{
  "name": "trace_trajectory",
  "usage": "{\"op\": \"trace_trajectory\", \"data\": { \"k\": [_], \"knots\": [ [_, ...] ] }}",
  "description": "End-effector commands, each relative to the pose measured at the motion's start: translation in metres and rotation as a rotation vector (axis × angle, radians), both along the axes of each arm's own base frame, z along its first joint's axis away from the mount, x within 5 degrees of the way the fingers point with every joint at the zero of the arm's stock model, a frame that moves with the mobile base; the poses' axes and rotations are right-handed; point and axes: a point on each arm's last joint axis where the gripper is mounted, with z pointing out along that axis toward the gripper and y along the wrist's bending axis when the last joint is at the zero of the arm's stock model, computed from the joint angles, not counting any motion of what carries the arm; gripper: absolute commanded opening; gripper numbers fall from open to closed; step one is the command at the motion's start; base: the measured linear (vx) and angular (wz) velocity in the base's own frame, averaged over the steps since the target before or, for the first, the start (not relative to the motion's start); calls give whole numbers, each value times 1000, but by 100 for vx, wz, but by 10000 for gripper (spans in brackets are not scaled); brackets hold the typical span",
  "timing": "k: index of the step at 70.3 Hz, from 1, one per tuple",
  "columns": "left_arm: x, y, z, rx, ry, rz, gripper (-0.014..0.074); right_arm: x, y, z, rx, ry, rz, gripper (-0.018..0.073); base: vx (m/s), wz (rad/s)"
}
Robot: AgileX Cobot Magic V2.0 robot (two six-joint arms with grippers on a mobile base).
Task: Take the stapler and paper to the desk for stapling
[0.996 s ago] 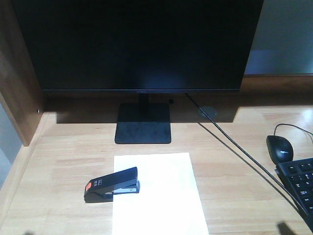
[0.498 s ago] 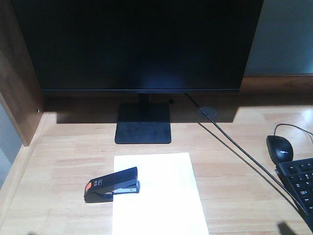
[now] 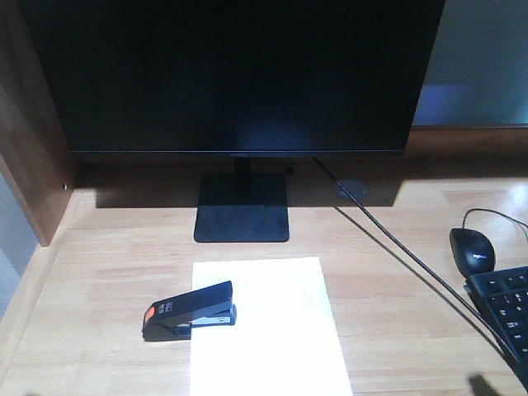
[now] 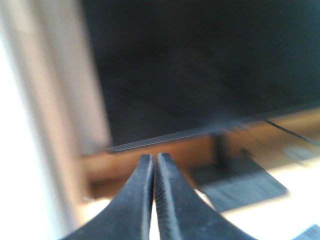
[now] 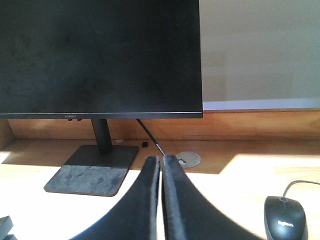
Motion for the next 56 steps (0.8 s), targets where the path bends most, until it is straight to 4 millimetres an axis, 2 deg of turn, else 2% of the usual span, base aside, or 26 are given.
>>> {"op": "trace_trajectory", "data": {
  "k": [1, 13, 29, 56],
  "knots": [
    [-6, 4, 5, -43, -89, 44, -6, 0, 2, 10, -16, -39, 20, -10, 0, 0],
    [-14, 8, -24, -129, -99, 111, -6, 0, 2, 10, -16, -39, 20, -10, 0, 0],
    [-5, 10, -65, -188, -9, 155, -6, 0, 2, 10, -16, -39, 20, -10, 0, 0],
    [-5, 10, -69, -183, 39, 156, -6, 0, 2, 10, -16, -37, 17, -10, 0, 0]
  ]
}}
